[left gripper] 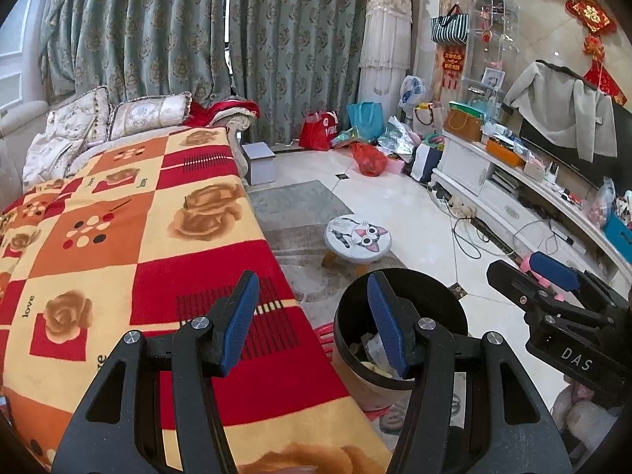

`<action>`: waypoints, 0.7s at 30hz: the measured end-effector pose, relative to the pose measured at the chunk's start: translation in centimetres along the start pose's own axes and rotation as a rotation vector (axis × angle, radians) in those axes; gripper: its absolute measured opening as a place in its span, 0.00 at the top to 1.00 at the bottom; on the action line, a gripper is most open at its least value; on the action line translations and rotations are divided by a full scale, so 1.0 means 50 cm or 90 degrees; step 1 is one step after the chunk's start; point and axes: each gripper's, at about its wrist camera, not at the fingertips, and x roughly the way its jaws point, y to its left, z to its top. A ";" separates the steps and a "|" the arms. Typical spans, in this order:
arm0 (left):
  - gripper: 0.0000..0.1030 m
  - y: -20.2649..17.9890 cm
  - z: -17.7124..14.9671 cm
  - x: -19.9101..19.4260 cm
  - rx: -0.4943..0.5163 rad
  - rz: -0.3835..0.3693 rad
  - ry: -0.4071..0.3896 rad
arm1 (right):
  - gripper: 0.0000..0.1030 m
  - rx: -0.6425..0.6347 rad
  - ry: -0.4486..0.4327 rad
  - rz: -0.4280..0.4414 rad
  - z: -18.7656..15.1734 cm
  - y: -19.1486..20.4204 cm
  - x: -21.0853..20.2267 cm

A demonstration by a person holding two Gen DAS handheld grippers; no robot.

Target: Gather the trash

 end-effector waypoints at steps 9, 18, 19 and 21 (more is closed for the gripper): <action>0.46 0.002 -0.001 0.000 -0.001 -0.001 0.001 | 0.24 -0.003 0.002 0.004 0.001 0.004 -0.001; 0.46 0.002 -0.003 -0.003 -0.001 -0.002 0.001 | 0.23 -0.004 0.006 0.005 0.004 0.006 -0.002; 0.46 0.002 -0.003 -0.003 -0.001 -0.003 0.002 | 0.23 -0.004 0.005 0.005 0.004 0.006 -0.002; 0.46 0.001 -0.004 -0.003 0.000 -0.003 0.003 | 0.23 -0.004 0.006 0.005 0.004 0.006 -0.002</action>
